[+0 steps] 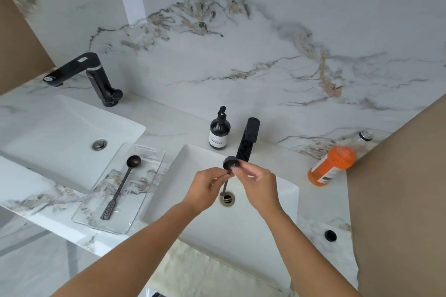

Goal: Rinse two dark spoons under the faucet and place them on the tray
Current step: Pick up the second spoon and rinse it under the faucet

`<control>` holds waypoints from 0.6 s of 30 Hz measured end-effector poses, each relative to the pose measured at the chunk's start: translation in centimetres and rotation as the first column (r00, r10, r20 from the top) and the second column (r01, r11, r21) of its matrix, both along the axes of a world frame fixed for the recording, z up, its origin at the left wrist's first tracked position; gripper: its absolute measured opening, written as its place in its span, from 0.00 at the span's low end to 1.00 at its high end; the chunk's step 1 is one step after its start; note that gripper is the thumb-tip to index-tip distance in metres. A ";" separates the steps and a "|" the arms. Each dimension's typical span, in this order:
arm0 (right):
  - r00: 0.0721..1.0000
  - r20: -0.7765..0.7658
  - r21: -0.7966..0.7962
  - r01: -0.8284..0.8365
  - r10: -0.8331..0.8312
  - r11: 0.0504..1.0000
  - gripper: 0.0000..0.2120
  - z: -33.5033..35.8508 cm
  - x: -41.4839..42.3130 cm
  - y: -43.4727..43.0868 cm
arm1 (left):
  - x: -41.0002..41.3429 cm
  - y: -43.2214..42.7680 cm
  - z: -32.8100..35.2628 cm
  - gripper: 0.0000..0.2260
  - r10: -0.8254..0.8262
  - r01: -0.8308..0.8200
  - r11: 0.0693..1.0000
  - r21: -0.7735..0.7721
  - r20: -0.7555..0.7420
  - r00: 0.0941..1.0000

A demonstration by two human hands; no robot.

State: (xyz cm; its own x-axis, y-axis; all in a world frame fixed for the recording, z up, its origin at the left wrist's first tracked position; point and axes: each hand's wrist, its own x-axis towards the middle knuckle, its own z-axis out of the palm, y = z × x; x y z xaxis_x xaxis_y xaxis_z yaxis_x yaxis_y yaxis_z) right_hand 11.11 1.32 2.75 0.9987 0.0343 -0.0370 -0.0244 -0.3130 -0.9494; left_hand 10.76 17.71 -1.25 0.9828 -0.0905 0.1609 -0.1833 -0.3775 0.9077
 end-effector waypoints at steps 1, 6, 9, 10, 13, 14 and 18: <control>0.995 -0.081 0.023 -0.049 0.050 0.999 0.11 -0.2 -0.1 0.1 | -0.3 0.3 0.3 0.08 0.020 -0.024 0.997 -0.078 -0.045 0.999; 0.956 -0.267 0.091 -0.099 0.120 0.991 0.12 -1.8 -0.4 2.7 | -0.7 2.7 2.1 0.07 0.083 -0.090 0.975 -0.203 -0.045 0.996; 0.971 -0.189 0.028 -0.143 0.146 0.989 0.11 -1.8 0.1 5.6 | -0.3 5.2 3.2 0.07 0.091 -0.087 0.980 -0.181 0.013 0.996; 0.976 -0.145 -0.022 -0.166 0.161 0.986 0.13 -1.8 0.3 6.5 | -0.1 6.1 3.4 0.07 0.067 -0.059 0.988 -0.140 0.052 0.996; 0.989 -0.018 -0.148 -0.148 0.147 0.978 0.14 -2.2 0.6 8.8 | 1.2 8.4 3.8 0.09 -0.070 0.062 0.997 0.044 0.209 0.975; 0.991 0.027 -0.194 -0.126 0.134 0.973 0.12 -2.4 0.6 9.3 | 1.7 9.2 3.8 0.09 -0.115 0.098 0.992 0.082 0.233 0.966; 0.982 0.175 -0.357 -0.007 0.074 0.934 0.05 -4.0 0.0 11.6 | 3.1 12.8 2.6 0.06 -0.296 0.218 0.946 0.240 0.369 0.881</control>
State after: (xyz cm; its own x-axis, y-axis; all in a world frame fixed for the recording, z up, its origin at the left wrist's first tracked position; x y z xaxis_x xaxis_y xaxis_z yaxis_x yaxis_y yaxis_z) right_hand 11.12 12.94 -1.27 0.9874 0.0929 0.1284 0.1582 -0.6255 -0.7640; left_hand 13.88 30.48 1.40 0.7785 -0.3980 0.4854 -0.6251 -0.4218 0.6568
